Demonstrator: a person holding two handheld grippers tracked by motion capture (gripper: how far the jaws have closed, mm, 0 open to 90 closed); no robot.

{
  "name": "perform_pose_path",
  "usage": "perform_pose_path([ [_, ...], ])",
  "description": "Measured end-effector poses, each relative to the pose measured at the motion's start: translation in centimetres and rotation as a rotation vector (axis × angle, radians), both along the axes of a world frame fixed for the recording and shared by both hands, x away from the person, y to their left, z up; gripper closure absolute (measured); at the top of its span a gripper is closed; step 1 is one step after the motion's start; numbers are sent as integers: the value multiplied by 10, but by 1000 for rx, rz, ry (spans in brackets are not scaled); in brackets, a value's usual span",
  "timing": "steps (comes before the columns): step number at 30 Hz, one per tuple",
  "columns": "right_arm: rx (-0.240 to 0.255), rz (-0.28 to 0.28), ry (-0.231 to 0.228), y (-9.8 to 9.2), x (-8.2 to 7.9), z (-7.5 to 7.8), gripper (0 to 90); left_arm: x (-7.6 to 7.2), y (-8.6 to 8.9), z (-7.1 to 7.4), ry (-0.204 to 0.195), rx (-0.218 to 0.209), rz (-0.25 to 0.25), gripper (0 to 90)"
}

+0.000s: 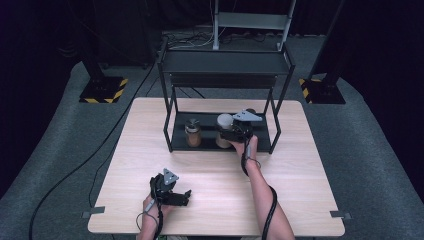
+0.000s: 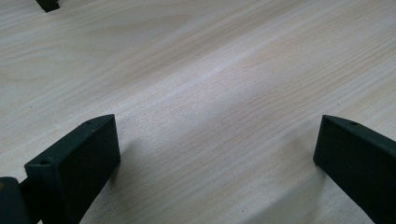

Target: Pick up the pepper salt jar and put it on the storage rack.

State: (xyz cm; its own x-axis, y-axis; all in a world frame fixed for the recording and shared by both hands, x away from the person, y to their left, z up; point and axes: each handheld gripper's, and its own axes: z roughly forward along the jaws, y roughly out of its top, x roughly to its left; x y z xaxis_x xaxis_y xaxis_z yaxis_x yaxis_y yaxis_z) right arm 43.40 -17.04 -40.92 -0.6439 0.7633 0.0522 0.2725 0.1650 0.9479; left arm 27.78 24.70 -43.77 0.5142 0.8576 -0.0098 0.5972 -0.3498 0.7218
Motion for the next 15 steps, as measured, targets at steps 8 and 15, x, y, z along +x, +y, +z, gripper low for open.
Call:
perform_pose_path([
  [8,-83,12,104,6,6,24,76,0,0,0,0,1,0,0],
  [15,-163,-8,177,7,3,37,36,1,0,0,0,0,-7,0],
])
